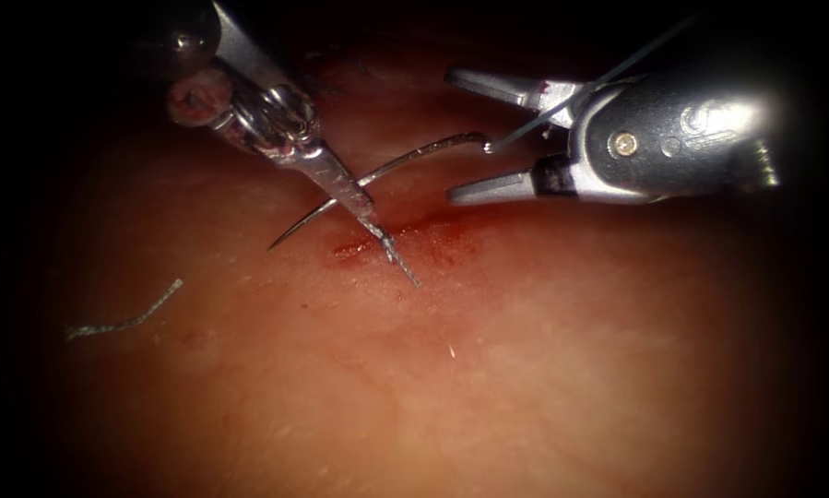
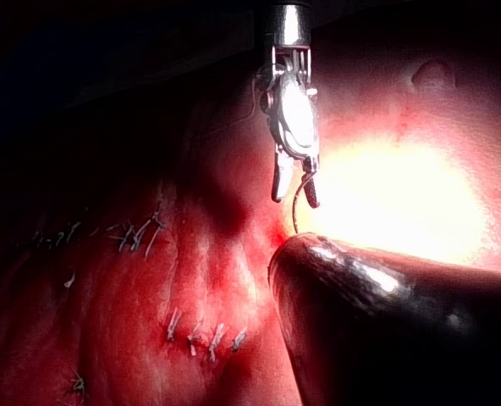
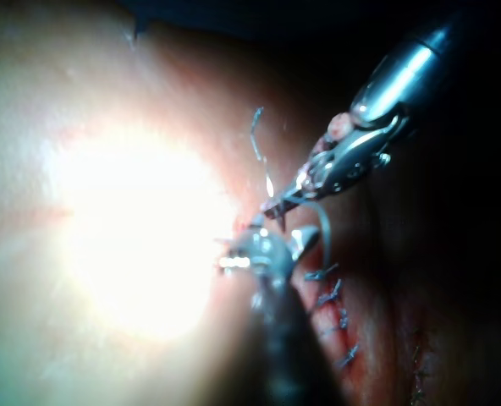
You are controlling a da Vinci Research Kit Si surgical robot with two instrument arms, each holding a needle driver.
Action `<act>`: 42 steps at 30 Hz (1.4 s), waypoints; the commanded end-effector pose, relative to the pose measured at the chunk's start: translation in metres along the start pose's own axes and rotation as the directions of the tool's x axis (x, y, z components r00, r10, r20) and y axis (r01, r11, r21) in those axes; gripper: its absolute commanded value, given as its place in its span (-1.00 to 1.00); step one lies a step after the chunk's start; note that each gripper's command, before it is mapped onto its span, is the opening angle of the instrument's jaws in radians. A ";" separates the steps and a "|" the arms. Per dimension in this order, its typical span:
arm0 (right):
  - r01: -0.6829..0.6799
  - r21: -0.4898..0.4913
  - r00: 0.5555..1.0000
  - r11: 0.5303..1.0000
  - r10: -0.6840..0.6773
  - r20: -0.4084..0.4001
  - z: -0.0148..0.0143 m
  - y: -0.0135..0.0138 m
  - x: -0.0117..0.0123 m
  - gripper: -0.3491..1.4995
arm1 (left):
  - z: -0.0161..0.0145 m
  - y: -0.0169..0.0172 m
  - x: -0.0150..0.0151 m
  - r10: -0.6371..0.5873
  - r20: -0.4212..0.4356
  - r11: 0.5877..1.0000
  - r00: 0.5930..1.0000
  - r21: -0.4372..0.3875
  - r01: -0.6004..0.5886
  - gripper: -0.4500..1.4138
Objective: Wound Closure
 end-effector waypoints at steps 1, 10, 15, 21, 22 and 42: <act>-0.024 -0.035 1.000 0.999 0.023 -0.019 0.0006 -0.0006 -0.0003 0.40 | 0.0009 -0.0001 0.0003 -0.005 -0.018 1.000 1.000 -0.009 0.005 -1.00; -0.259 -0.264 0.963 0.929 0.226 -0.147 -0.0001 -0.0005 -0.0002 0.35 | 0.0011 -0.0002 0.0022 -0.008 -0.237 0.999 0.971 -0.042 -0.002 -1.00; -0.329 -0.367 0.943 0.870 0.280 -0.181 -0.0012 0.0008 -0.0009 0.35 | 0.0019 0.0000 0.0015 -0.050 -0.338 0.995 0.940 -0.102 0.016 -1.00; -0.325 -0.397 0.945 0.858 0.279 -0.170 -0.0020 0.0018 -0.0025 0.35 | 0.0029 0.0006 -0.0007 -0.119 -0.370 0.986 0.921 -0.153 0.067 -1.00; -0.324 -0.394 0.945 0.860 0.278 -0.171 -0.0021 0.0018 -0.0026 0.35 | 0.0030 0.0007 -0.0009 -0.125 -0.371 0.984 0.920 -0.164 0.067 -1.00; -0.257 -0.195 0.958 0.947 0.223 -0.180 -0.0004 -0.0012 -0.0016 0.27 | 0.0031 0.0009 -0.0012 -0.250 -0.358 0.929 0.899 -0.351 0.118 -1.00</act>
